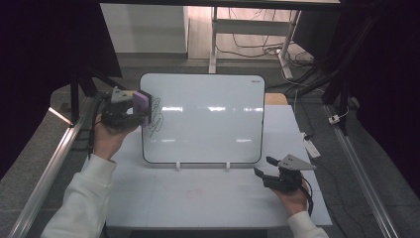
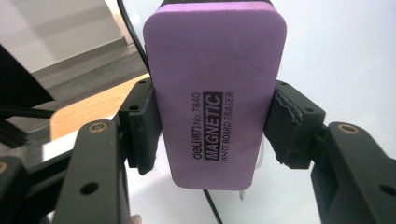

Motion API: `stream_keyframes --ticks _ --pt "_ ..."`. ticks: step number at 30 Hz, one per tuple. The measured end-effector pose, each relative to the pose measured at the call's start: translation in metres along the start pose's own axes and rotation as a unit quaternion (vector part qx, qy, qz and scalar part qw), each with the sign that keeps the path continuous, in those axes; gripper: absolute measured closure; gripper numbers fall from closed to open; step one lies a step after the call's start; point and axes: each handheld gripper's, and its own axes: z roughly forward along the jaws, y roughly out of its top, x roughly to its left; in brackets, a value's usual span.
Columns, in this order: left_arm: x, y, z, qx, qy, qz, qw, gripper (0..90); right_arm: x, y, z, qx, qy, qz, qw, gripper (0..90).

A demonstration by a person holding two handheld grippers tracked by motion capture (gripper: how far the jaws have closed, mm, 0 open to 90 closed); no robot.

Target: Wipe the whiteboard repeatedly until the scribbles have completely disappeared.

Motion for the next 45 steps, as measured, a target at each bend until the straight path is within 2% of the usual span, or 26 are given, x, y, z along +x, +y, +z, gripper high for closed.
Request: stream_keyframes --ticks 7,14,18,21,25,26,28,31,33,34,38,41,45 --pt "-0.006 0.019 0.019 0.029 0.012 0.015 0.9994 40.6 -0.001 0.000 -0.001 -0.003 -0.001 0.001 1.0000 32.7" --pt "-0.014 0.023 0.033 0.043 0.026 0.033 0.9982 41.1 0.000 0.000 0.000 -0.003 0.001 0.000 1.0000 32.7" --pt "-0.022 0.022 0.037 0.053 0.038 0.051 0.9966 41.1 0.000 0.000 0.000 -0.003 0.000 -0.001 1.0000 32.7" --pt "-0.033 0.019 0.040 0.056 0.032 0.066 0.9957 41.1 0.001 0.000 0.001 -0.003 0.000 -0.002 1.0000 32.7" --pt "-0.043 0.016 0.041 0.060 0.043 0.096 0.9926 41.1 0.002 0.000 0.001 -0.001 0.000 -0.003 1.0000 32.7" --pt "-0.041 0.016 0.040 0.060 0.039 0.092 0.9932 41.1 0.002 -0.001 0.001 -0.001 -0.001 -0.003 1.0000 32.7" --pt "-0.032 0.016 0.036 0.054 0.055 0.083 0.9935 41.2 0.002 -0.001 0.001 -0.002 -0.001 -0.002 1.0000 32.7" --pt "-0.010 0.015 0.030 0.048 0.068 0.051 0.9952 41.2 0.001 -0.001 0.001 -0.002 -0.002 -0.001 1.0000 32.7" --pt "0.001 0.013 0.027 0.043 0.064 0.031 0.9966 41.2 0.001 -0.001 0.001 -0.001 -0.003 0.000 1.0000 32.7" --pt "0.004 0.012 0.027 0.041 0.059 0.028 0.9970 41.2 0.001 -0.001 0.001 -0.001 -0.003 0.000 1.0000 32.7" --pt "-0.003 0.014 0.028 0.032 0.051 0.038 0.9975 41.2 0.001 -0.001 0.002 -0.002 -0.004 -0.001 1.0000 32.7" --pt "-0.016 0.020 0.035 0.032 0.051 0.056 0.9966 41.2 0.000 -0.001 0.001 -0.003 -0.006 0.000 1.0000 32.7" --pt "-0.035 0.025 0.044 0.030 0.043 0.070 0.9962 41.2 0.000 -0.001 0.000 -0.004 -0.006 -0.001 1.0000 32.7"
